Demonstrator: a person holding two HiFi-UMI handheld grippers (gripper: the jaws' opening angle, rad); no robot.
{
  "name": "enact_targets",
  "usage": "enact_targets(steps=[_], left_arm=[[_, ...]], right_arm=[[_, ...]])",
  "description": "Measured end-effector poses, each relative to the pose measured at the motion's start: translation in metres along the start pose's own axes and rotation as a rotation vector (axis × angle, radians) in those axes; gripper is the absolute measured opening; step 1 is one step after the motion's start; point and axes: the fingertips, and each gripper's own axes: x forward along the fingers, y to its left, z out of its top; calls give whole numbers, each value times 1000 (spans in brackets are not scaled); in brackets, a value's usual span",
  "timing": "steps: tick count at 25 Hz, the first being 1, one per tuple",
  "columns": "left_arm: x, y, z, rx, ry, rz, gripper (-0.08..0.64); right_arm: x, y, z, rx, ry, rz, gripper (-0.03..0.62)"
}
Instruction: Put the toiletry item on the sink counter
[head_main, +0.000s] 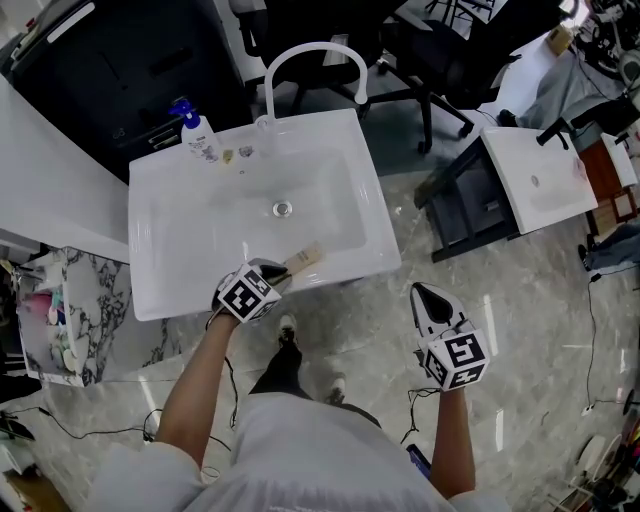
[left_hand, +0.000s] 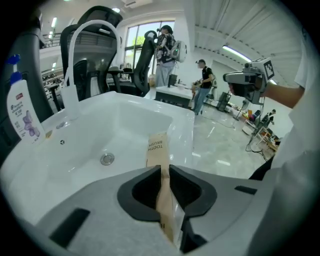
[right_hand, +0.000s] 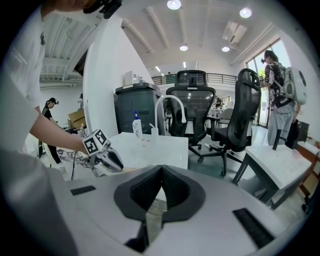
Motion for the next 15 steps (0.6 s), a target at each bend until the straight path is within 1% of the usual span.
enact_targets(steps=[3, 6, 9, 11, 13, 15], left_arm=[[-4, -14, 1, 33, -19, -115, 55], [-6, -21, -2, 99, -16, -196, 55], [-7, -25, -4, 171, -2, -261, 55], [-8, -28, -5, 245, 17, -303, 55], [-10, -29, -7, 328, 44, -330, 55], [-10, -28, -7, 362, 61, -340, 55]], right_arm=[[4, 0, 2, -7, -4, 12, -3], [8, 3, 5, -13, -6, 27, -3], [10, 3, 6, -15, -4, 34, -3], [12, 1, 5, -15, -1, 34, -3], [13, 1, 6, -16, 3, 32, -3], [14, 1, 6, -16, 6, 29, -3]])
